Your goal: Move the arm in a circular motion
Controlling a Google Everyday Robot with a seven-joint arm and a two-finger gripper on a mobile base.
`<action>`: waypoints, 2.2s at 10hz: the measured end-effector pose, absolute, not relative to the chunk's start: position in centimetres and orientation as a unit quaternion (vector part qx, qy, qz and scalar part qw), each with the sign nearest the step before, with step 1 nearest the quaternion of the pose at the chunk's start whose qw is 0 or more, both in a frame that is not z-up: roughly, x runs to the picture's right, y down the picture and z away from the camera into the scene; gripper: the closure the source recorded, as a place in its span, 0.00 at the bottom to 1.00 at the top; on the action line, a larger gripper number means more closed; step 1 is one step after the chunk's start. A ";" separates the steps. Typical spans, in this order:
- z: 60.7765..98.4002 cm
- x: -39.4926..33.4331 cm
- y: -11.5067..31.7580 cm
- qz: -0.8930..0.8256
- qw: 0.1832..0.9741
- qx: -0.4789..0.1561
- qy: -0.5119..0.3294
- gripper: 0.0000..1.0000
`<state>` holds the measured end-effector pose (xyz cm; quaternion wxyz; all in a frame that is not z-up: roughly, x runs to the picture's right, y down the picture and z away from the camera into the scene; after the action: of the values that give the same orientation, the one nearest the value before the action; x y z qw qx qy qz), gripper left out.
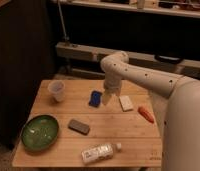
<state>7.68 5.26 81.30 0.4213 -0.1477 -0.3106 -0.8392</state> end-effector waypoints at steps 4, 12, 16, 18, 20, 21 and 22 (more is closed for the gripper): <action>79.5 12.1 7.3 -0.838 0.419 -0.147 -0.316 0.35; 76.4 8.8 10.5 -0.869 0.353 -0.147 -0.313 0.35; 76.7 7.0 10.3 -0.881 0.325 -0.149 -0.310 0.35; 76.2 6.7 10.9 -0.886 0.312 -0.149 -0.309 0.35; 76.2 6.2 11.0 -0.890 0.303 -0.141 -0.310 0.35; 76.5 6.7 10.9 -0.892 0.298 -0.140 -0.309 0.35; 76.7 6.9 10.7 -0.894 0.294 -0.139 -0.307 0.35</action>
<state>6.93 10.69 76.68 0.2940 -0.1388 -0.3075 -0.8943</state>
